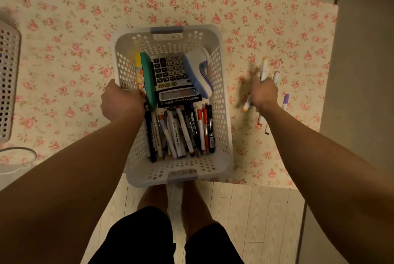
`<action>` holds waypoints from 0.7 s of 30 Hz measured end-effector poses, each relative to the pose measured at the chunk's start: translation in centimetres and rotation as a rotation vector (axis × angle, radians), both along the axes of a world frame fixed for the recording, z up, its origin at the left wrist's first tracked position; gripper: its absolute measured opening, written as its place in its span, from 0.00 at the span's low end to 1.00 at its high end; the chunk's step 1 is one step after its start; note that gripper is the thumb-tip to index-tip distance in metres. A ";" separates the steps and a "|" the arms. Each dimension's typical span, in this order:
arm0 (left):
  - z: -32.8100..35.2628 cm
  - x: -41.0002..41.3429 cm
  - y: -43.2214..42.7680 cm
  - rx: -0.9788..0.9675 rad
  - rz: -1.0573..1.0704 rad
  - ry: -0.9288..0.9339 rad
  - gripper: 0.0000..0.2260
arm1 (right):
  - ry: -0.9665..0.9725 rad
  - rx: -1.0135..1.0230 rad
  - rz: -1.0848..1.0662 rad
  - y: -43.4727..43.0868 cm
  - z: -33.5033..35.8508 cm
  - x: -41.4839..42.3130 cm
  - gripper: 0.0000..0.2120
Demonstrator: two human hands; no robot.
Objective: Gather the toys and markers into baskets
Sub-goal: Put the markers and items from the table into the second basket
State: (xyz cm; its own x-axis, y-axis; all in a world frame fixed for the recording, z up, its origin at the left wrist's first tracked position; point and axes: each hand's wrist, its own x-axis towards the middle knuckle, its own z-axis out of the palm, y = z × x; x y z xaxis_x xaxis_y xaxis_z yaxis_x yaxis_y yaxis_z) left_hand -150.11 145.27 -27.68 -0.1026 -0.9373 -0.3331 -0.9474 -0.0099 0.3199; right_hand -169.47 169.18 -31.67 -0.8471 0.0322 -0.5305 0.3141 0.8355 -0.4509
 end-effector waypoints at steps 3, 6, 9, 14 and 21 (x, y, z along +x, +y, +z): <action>0.0 0.0 0.0 0.009 0.004 0.009 0.09 | 0.064 -0.221 -0.037 -2.0 2.7 -0.9 0.12; 0.1 0.0 0.0 0.018 0.006 0.007 0.09 | 0.095 -0.422 -0.060 -4.0 5.2 -0.7 0.04; -0.1 0.0 -0.1 0.020 0.013 0.013 0.08 | 0.079 -0.535 -0.035 -5.9 7.3 0.9 0.07; -0.1 0.0 -0.1 0.012 0.023 0.018 0.07 | -0.002 -0.550 0.153 -7.9 7.9 5.9 0.13; -0.2 0.1 -0.3 0.025 0.012 0.032 0.07 | -0.132 -0.457 0.199 -7.0 3.7 12.4 0.12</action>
State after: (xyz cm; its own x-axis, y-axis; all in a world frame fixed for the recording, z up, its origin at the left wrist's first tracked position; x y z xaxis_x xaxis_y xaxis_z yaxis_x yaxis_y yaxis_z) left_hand -149.97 145.01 -27.86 -0.1028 -0.9299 -0.3532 -0.9363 -0.0294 0.3500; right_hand -157.03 162.15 -27.97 -0.7382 -0.3824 -0.5558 0.2484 0.6119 -0.7509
